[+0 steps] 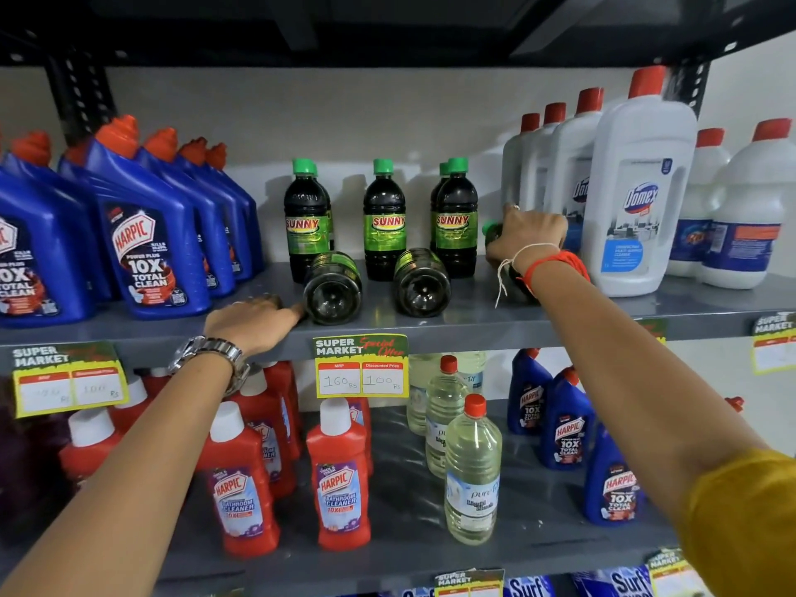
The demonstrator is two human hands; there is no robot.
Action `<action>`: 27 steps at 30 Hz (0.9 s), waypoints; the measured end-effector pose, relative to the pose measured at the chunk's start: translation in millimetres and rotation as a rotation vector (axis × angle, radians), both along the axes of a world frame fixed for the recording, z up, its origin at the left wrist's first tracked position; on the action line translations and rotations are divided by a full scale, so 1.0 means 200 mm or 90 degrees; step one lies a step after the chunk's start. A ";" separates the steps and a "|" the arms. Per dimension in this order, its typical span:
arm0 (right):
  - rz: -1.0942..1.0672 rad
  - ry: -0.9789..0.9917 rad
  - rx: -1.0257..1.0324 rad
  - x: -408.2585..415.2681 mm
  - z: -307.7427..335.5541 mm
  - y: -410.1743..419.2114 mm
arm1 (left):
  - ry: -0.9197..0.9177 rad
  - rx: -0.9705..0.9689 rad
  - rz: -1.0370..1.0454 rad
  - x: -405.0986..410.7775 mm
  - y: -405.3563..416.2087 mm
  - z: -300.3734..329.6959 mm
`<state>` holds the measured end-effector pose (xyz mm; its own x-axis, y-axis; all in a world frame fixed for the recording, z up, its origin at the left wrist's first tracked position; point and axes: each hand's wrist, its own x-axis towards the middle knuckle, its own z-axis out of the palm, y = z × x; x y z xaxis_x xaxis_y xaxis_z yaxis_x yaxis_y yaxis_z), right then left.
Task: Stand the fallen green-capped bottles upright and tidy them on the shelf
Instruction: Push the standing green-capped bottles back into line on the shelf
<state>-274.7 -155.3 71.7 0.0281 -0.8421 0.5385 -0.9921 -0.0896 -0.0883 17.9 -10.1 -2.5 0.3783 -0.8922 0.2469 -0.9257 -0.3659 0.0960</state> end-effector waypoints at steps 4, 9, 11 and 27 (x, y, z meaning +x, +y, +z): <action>0.062 -0.178 -0.119 -0.02 0.08 0.05 | -0.014 -0.007 -0.001 0.01 -0.01 -0.01; 0.238 -0.381 -0.211 -0.01 0.11 0.14 | -0.024 -0.017 0.001 0.01 -0.01 -0.02; 0.279 -0.422 -0.247 0.00 0.08 0.17 | -0.021 -0.018 -0.008 0.01 -0.01 -0.02; 0.226 -0.445 -0.200 0.01 -0.19 0.17 | -0.097 0.038 -0.054 0.05 -0.02 -0.03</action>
